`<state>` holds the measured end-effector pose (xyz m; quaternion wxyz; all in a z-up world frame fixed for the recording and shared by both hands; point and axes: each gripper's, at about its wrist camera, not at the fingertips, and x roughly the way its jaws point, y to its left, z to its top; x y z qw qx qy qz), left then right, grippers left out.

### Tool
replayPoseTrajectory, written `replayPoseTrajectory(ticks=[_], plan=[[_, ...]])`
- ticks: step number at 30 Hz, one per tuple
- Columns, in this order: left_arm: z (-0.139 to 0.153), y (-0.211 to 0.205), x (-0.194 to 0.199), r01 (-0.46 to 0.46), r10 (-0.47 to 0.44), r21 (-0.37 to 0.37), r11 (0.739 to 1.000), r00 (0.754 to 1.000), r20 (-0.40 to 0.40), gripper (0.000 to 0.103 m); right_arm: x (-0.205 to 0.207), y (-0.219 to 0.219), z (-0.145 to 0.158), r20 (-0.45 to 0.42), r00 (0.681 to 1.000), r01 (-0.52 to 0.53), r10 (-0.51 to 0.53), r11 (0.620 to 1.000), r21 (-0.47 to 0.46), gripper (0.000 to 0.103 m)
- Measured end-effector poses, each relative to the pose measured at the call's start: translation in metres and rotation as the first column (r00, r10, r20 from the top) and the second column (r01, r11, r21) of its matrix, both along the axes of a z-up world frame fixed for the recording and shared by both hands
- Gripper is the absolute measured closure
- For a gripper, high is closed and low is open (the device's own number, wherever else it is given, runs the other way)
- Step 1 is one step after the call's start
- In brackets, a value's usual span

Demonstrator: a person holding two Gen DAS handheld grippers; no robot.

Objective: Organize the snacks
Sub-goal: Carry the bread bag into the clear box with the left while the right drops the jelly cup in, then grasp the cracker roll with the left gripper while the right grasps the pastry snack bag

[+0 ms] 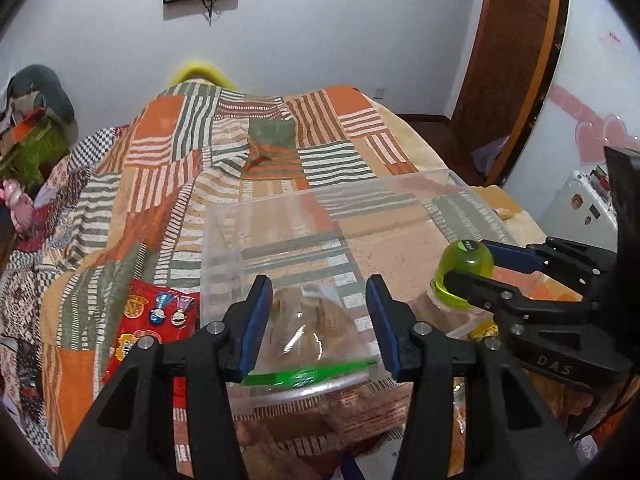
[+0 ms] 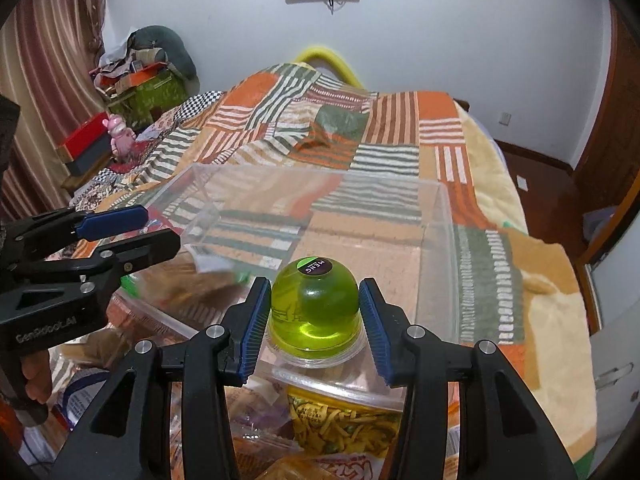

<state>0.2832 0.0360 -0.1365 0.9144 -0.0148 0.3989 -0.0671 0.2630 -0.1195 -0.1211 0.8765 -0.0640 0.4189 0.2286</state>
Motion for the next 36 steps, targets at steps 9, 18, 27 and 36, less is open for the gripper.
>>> replayPoseTrajectory(ticks=[9, 18, 27, 36], plan=[[0.038, 0.022, -0.039, -0.046, 0.046, -0.001, 0.999, 0.995, 0.087, 0.044, -0.017, -0.015, 0.029, 0.049, 0.999, 0.017, -0.019, 0.999, 0.050, 0.060], [0.033, 0.058, -0.087, -0.106, 0.101, 0.058, 0.993, 0.992, 0.080, 0.036, -0.054, -0.031, 0.044, 0.091, 0.995, 0.025, -0.031, 0.998, 0.064, 0.053], [-0.023, 0.078, -0.114, -0.124, 0.126, 0.040, 0.992, 0.990, -0.067, 0.036, -0.080, -0.040, 0.021, 0.035, 0.998, 0.042, -0.044, 0.998, 0.038, 0.051], [-0.066, 0.081, -0.110, -0.098, 0.094, -0.017, 0.995, 0.983, -0.155, 0.029, -0.085, -0.041, -0.008, -0.059, 0.997, 0.048, -0.045, 0.998, 0.039, 0.044]])
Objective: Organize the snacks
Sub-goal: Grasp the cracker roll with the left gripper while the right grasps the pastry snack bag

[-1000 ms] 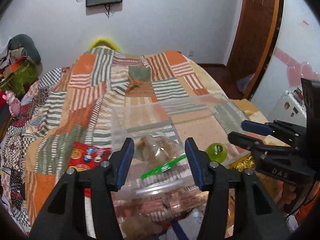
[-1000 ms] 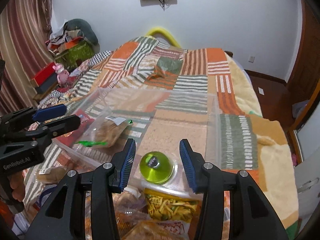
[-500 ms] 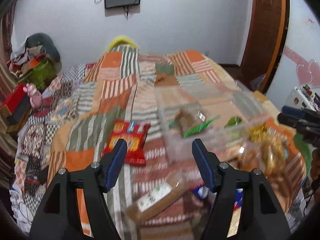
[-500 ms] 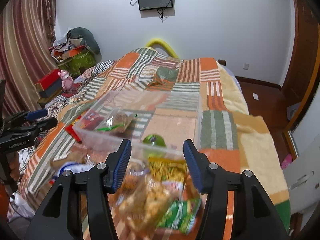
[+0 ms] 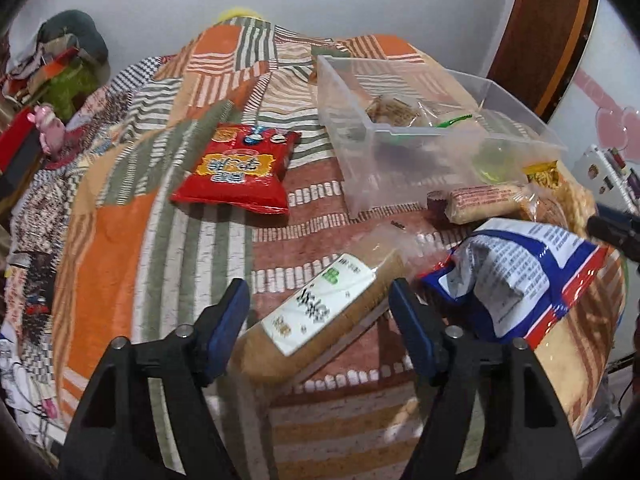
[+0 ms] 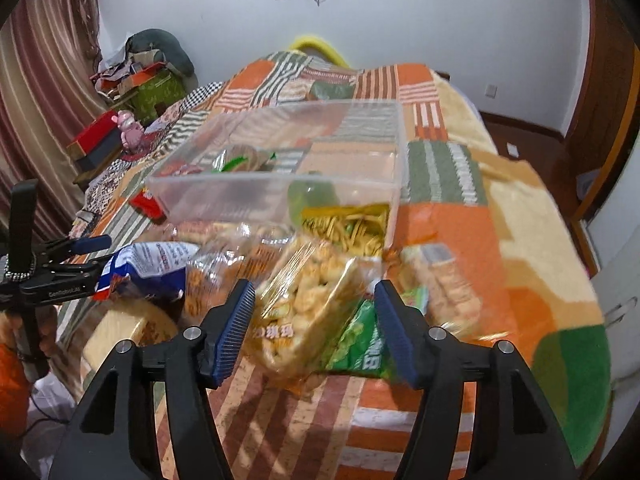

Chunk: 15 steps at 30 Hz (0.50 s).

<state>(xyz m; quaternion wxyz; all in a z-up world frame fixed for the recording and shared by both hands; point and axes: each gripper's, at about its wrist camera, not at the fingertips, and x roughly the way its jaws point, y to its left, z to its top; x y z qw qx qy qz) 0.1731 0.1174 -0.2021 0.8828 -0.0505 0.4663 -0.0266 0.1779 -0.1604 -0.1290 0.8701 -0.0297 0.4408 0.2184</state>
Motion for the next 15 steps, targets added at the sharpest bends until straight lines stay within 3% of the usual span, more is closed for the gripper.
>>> replayPoseTrajectory(ticks=[6, 11, 15], plan=[[-0.014, 0.000, 0.012, 0.013, -0.016, -0.079, 0.997, 0.999, -0.034, 0.027, 0.000, 0.011, -0.008, -0.021, 1.000, -0.005, 0.005, 1.000, 0.010, 0.040], [-0.023, 0.004, 0.008, -0.020, 0.016, -0.084, 0.996, 0.999, -0.046, 0.027, -0.004, 0.021, -0.014, -0.006, 0.999, -0.033, 0.033, 0.999, -0.022, 0.040], [-0.025, 0.007, -0.002, -0.052, 0.049, -0.051, 0.997, 0.998, -0.048, 0.047, -0.003, 0.016, -0.014, -0.014, 0.999, -0.034, 0.034, 0.999, -0.004, 0.043]])
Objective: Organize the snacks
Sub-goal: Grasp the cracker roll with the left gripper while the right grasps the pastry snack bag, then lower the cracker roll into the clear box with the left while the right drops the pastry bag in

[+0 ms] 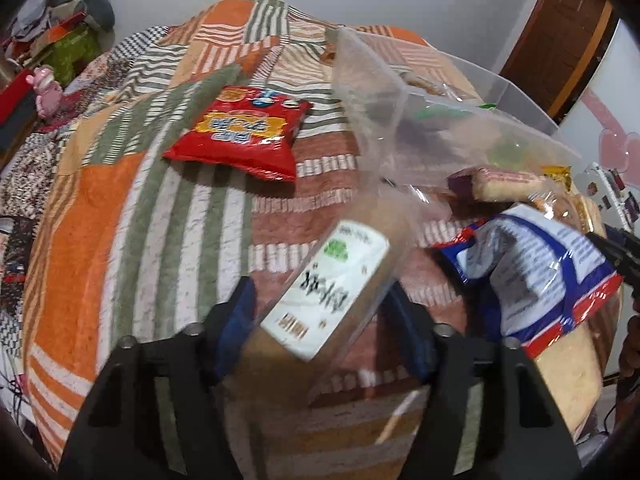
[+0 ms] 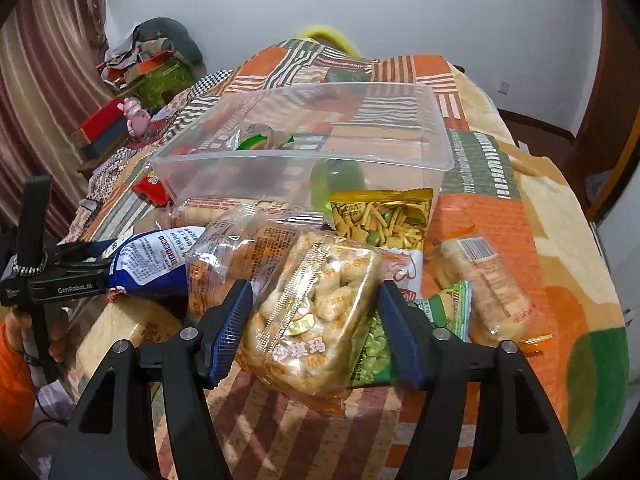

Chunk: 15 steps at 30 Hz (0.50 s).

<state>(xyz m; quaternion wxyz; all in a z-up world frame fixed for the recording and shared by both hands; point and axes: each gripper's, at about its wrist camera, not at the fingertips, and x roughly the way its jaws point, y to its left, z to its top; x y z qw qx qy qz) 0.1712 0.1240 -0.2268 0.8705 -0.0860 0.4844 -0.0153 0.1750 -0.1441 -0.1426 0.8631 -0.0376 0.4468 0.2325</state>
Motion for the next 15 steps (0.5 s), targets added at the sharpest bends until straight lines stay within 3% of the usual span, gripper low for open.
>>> replayPoseTrajectory(ticks=[4, 9, 15], plan=[[0.002, -0.009, -0.014, 0.031, -0.031, 0.038, 0.999, 1.000, -0.001, 0.066, -0.003, -0.004, 0.001, 0.001, 1.000, -0.011, 0.011, 1.000, 0.001, 0.051], [0.008, -0.019, -0.030, 0.053, -0.053, 0.022, 0.998, 0.999, -0.003, 0.066, -0.012, -0.006, 0.004, 0.009, 0.999, -0.032, 0.033, 0.999, -0.014, 0.058], [0.007, -0.021, -0.017, 0.035, -0.035, 0.046, 0.998, 0.999, 0.001, 0.063, -0.016, -0.010, 0.003, 0.004, 0.999, -0.037, 0.037, 0.999, -0.016, 0.060]])
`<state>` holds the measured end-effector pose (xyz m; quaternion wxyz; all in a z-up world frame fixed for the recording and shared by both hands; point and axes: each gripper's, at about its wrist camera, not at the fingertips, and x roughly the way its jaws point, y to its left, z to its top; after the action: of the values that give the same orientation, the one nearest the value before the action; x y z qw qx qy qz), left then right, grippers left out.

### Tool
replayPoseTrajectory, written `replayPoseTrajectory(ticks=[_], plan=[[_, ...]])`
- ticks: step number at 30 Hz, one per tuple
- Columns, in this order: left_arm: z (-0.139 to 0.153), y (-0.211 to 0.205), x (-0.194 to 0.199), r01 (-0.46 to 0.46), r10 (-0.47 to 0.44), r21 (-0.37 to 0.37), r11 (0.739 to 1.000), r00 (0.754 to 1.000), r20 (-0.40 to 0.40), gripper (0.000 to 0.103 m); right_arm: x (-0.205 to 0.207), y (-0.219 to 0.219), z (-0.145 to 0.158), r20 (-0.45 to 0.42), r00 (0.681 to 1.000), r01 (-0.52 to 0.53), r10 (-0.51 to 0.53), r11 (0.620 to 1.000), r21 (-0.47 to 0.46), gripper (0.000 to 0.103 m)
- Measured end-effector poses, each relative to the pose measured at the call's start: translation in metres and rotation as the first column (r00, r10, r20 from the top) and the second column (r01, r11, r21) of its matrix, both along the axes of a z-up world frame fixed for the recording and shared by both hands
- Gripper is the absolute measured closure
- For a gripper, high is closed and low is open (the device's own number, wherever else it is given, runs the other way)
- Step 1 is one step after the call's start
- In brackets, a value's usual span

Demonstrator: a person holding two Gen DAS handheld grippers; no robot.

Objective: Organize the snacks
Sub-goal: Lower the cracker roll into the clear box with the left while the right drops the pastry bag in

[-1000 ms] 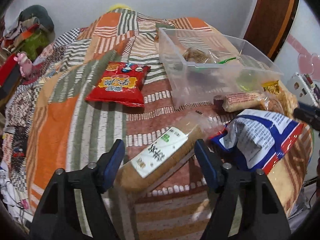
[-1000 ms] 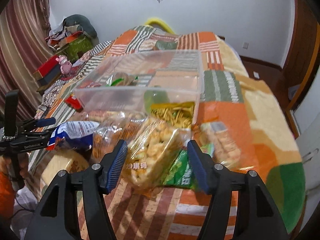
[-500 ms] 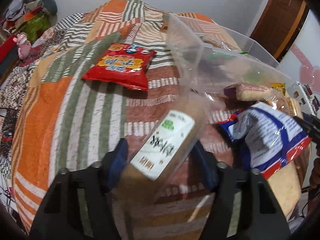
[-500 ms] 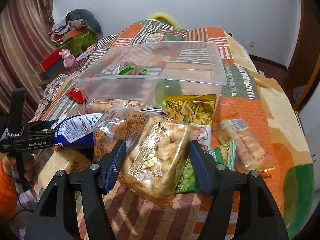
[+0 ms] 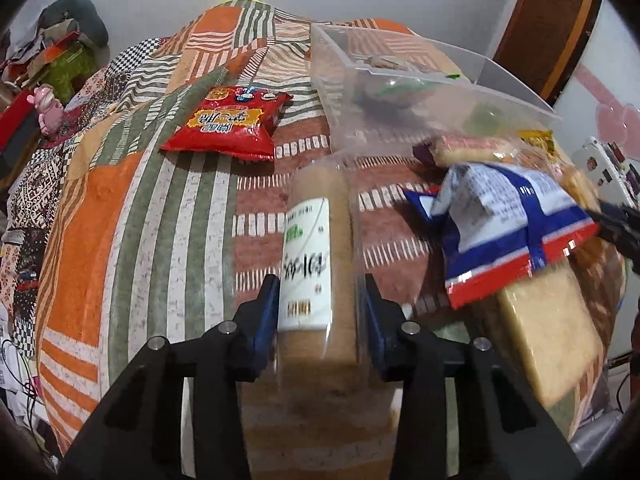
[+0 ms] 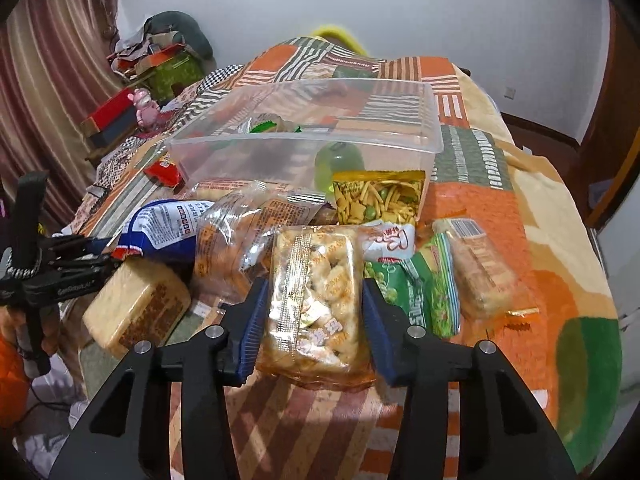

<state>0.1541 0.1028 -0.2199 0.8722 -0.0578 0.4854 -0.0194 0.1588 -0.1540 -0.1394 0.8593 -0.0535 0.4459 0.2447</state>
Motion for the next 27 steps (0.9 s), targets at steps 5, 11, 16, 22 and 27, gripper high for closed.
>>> replayPoseTrajectory(ticks=[5, 11, 16, 22, 27], plan=[[-0.005, -0.001, 0.011, -0.026, 0.026, 0.000, 1.000, 0.999, 0.029, 0.065, 0.000, 0.001, 0.000, 0.001, 1.000, 0.017, -0.017, 1.000, 0.009, 0.060], [0.002, -0.004, 0.000, -0.023, 0.021, 0.034, 0.999, 0.999, 0.050, 0.067, 0.001, -0.009, 0.009, 0.010, 0.999, 0.048, -0.048, 0.998, 0.039, 0.061], [0.025, 0.002, -0.012, -0.029, 0.026, 0.030, 0.999, 0.995, 0.096, 0.068, 0.005, -0.018, 0.022, 0.034, 0.997, 0.074, -0.076, 0.995, 0.061, 0.062], [0.066, 0.005, -0.011, -0.034, 0.032, 0.009, 0.999, 0.982, 0.184, 0.068, 0.012, -0.020, 0.041, 0.086, 0.992, 0.081, -0.089, 0.993, 0.087, 0.062], [0.098, -0.002, 0.002, -0.018, 0.018, -0.001, 1.000, 0.967, 0.255, 0.068, 0.024, -0.014, 0.059, 0.149, 0.985, 0.075, -0.090, 0.992, 0.101, 0.062]])
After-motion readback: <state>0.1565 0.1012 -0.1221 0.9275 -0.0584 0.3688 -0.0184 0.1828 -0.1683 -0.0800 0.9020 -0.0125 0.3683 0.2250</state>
